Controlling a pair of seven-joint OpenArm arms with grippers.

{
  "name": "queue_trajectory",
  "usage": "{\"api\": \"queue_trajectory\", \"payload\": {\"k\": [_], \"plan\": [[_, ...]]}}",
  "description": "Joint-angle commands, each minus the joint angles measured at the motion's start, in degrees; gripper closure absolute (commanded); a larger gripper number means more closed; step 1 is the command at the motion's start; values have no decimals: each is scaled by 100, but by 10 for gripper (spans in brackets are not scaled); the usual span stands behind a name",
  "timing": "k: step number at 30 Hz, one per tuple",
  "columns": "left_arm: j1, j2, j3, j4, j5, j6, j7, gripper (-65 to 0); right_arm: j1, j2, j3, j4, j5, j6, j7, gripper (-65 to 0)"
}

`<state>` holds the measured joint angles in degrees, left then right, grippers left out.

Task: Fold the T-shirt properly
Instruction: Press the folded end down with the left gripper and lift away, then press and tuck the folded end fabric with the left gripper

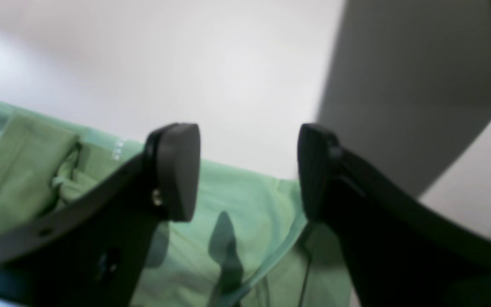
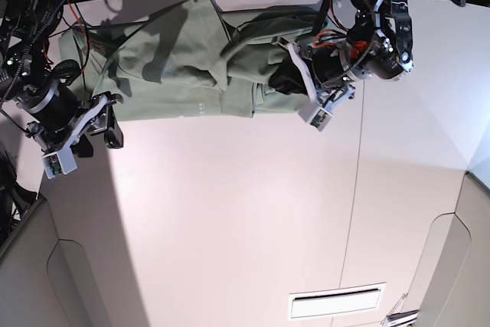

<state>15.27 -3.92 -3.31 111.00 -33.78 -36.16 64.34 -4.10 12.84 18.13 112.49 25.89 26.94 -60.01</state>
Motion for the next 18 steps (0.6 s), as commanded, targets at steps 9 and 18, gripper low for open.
{"api": "queue_trajectory", "payload": {"k": [9,18], "plan": [[809,0,35,1381,-415,-61,-28,-113,74,50,28,94,70,-13,157,-356],[1314,-4,35,1381,-411,-304,-269,-113,74,50,28,94,70,-13,195,-356]]}}
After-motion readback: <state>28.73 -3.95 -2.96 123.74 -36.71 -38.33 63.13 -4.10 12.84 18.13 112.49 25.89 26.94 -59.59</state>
